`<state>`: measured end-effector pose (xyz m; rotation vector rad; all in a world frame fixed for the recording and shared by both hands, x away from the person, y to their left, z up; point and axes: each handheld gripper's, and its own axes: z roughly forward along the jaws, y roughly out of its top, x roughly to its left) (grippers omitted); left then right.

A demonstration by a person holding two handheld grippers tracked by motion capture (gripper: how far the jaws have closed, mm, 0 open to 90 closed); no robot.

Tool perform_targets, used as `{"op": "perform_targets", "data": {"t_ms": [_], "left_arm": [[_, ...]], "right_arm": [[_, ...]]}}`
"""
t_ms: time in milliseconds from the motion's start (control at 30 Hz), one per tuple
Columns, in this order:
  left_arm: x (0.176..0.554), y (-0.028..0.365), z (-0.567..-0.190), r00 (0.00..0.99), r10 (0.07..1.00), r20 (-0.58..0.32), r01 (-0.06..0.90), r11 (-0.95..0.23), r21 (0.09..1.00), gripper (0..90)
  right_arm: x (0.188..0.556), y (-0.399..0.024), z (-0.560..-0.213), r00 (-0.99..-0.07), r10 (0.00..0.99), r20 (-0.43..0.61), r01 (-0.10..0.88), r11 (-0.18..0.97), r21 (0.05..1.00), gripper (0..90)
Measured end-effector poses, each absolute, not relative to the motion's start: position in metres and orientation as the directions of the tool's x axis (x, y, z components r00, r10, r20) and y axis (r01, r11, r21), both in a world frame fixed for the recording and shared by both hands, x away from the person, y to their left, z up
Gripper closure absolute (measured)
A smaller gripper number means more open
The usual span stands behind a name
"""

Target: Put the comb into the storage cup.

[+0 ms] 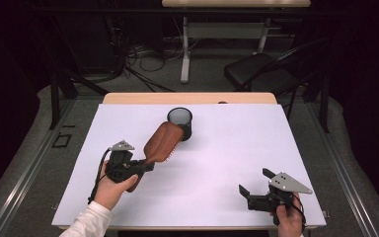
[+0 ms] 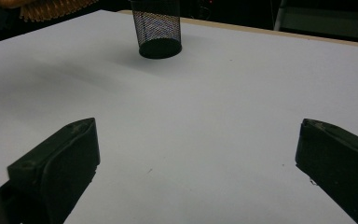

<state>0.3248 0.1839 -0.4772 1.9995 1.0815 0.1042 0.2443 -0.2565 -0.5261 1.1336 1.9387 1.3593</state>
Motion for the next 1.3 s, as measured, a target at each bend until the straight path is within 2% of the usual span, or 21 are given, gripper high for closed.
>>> {"op": "perform_targets", "data": {"t_ms": [1300], "left_arm": [[0.349,0.174,-0.455,0.625,0.707,-0.33,0.541,-0.088,0.836,72.3]], "right_arm": [[0.246,-0.256,-0.529,-0.517,0.854,0.055,0.353,0.155,0.923,0.0]]}}
